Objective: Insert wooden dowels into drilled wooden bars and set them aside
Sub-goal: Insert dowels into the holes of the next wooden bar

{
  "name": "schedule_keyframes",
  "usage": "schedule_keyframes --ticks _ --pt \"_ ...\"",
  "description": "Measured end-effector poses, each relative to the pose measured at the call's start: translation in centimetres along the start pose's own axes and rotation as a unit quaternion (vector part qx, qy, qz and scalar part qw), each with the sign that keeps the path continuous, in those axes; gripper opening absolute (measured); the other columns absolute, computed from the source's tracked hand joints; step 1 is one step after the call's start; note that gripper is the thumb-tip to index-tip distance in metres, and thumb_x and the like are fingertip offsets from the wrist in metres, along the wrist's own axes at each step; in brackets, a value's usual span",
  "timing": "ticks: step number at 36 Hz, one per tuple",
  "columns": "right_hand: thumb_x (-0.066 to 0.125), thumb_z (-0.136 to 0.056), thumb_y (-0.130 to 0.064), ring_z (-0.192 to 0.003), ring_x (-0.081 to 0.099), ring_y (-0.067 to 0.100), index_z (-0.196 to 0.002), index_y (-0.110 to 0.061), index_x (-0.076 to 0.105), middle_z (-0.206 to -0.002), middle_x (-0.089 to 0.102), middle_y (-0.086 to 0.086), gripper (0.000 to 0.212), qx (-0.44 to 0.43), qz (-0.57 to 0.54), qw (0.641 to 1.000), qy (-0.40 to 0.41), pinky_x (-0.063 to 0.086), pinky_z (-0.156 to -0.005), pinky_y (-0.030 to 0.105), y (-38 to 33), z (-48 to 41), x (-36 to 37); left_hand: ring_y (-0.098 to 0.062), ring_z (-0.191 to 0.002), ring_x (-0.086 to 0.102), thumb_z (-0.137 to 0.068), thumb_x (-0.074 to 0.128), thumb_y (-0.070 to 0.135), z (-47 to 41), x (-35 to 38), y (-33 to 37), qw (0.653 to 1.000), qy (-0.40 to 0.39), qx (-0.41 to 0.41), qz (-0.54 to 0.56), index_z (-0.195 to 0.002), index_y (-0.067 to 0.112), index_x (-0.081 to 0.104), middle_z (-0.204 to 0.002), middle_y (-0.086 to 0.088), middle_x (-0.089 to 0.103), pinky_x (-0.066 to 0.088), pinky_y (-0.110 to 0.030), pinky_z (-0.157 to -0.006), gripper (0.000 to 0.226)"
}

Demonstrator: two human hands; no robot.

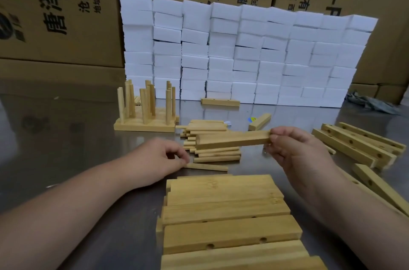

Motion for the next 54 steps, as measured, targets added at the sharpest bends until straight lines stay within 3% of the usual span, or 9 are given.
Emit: schedule_keyframes --ticks 4,9,16,19,24,33,39,45,54 --pt "0.061 -0.081 -0.001 -0.059 0.052 0.014 -0.074 -0.015 0.063 -0.064 0.062 0.001 0.016 0.031 -0.061 0.998 0.001 0.053 -0.075 0.030 0.2 0.0 0.2 0.011 -0.054 0.051 -0.079 0.070 0.028 -0.2 0.2 0.0 1.000 -0.001 0.000 -0.005 -0.076 0.037 0.066 -0.057 0.032 0.056 0.036 -0.004 -0.050 0.010" --pt "0.058 -0.086 -0.006 -0.055 0.056 0.009 -0.076 -0.019 0.056 -0.061 0.064 -0.004 0.017 0.058 -0.132 0.989 0.019 0.051 -0.083 0.036 0.0 0.2 0.0 0.014 -0.063 0.053 -0.082 0.067 0.032 0.1 -0.2 0.5 0.999 0.015 0.005 -0.030 -0.072 0.046 0.063 -0.064 0.026 0.060 0.034 -0.008 -0.055 0.017" --pt "0.048 -0.093 -0.006 -0.069 0.062 0.016 -0.080 -0.015 0.045 -0.072 0.059 0.003 0.017 0.085 -0.243 0.966 0.035 0.054 -0.079 0.042 -0.3 0.1 -0.3 0.006 -0.062 0.058 -0.088 0.060 0.022 0.9 -2.1 1.6 0.971 0.147 0.001 0.188 -0.081 0.031 0.069 -0.064 0.015 0.067 0.041 -0.007 -0.058 0.014" --pt "0.042 -0.095 0.000 -0.071 0.069 0.020 -0.082 -0.014 0.043 -0.086 0.057 0.010 0.020 0.080 -0.256 0.963 0.033 0.059 -0.068 0.039 -0.7 0.2 0.0 -0.001 -0.062 0.061 -0.092 0.052 0.015 1.2 -1.7 3.2 0.956 0.143 0.016 0.256 -0.085 0.025 0.067 -0.074 0.011 0.070 0.049 -0.019 -0.063 0.019" --pt "0.043 -0.094 0.003 -0.062 0.071 0.016 -0.091 -0.006 0.049 -0.089 0.061 0.017 0.011 0.057 -0.292 0.953 0.047 0.058 -0.058 0.027 -1.5 0.5 0.4 -0.005 -0.053 0.057 -0.091 0.053 0.014 1.8 -1.7 5.0 0.950 0.129 0.054 0.279 -0.083 0.024 0.065 -0.064 0.008 0.067 0.046 -0.015 -0.052 0.018" --pt "0.049 -0.094 -0.014 -0.067 0.068 0.012 -0.100 0.003 0.059 -0.086 0.071 0.013 0.021 0.080 -0.229 0.970 -0.014 0.057 -0.064 0.020 -2.1 1.4 1.4 0.004 -0.052 0.049 -0.088 0.056 0.020 2.7 -2.2 5.5 0.956 0.177 0.070 0.223 -0.080 0.033 0.066 -0.056 0.016 0.057 0.041 -0.011 -0.050 0.018" --pt "0.046 -0.096 -0.024 -0.052 0.061 0.011 -0.097 -0.006 0.069 -0.083 0.073 0.005 0.029 0.060 -0.073 0.993 -0.066 0.051 -0.047 0.019 -3.1 2.8 2.4 0.016 -0.071 0.055 -0.089 0.055 0.021 4.0 -2.4 7.6 0.956 0.176 0.118 0.203 -0.085 0.048 0.062 -0.072 0.033 0.062 0.038 0.001 -0.057 0.029" --pt "0.043 -0.096 -0.023 -0.052 0.057 0.013 -0.115 -0.017 0.064 -0.089 0.072 0.009 0.029 0.034 -0.009 0.992 -0.119 0.048 -0.046 0.021 -3.5 3.8 3.6 0.012 -0.081 0.057 -0.088 0.056 0.020 4.7 -2.5 8.7 0.951 0.181 0.153 0.200 -0.085 0.049 0.061 -0.081 0.032 0.063 0.041 0.000 -0.061 0.029" --pt "0.045 -0.096 -0.021 -0.049 0.058 0.011 -0.112 -0.015 0.065 -0.085 0.073 0.007 0.027 0.030 0.040 0.994 -0.097 0.050 -0.046 0.019 -3.5 4.3 3.6 0.003 -0.085 0.059 -0.084 0.056 0.024 5.0 -2.4 9.4 0.952 0.183 0.185 0.160 -0.084 0.050 0.061 -0.090 0.024 0.063 0.044 -0.005 -0.071 0.027"
Point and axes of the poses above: each hand's wrist, its own z-axis away from the middle knuckle, its own x-axis out of the palm, y = z × x, the point moved 7 cm from there along -z, towards the middle knuckle
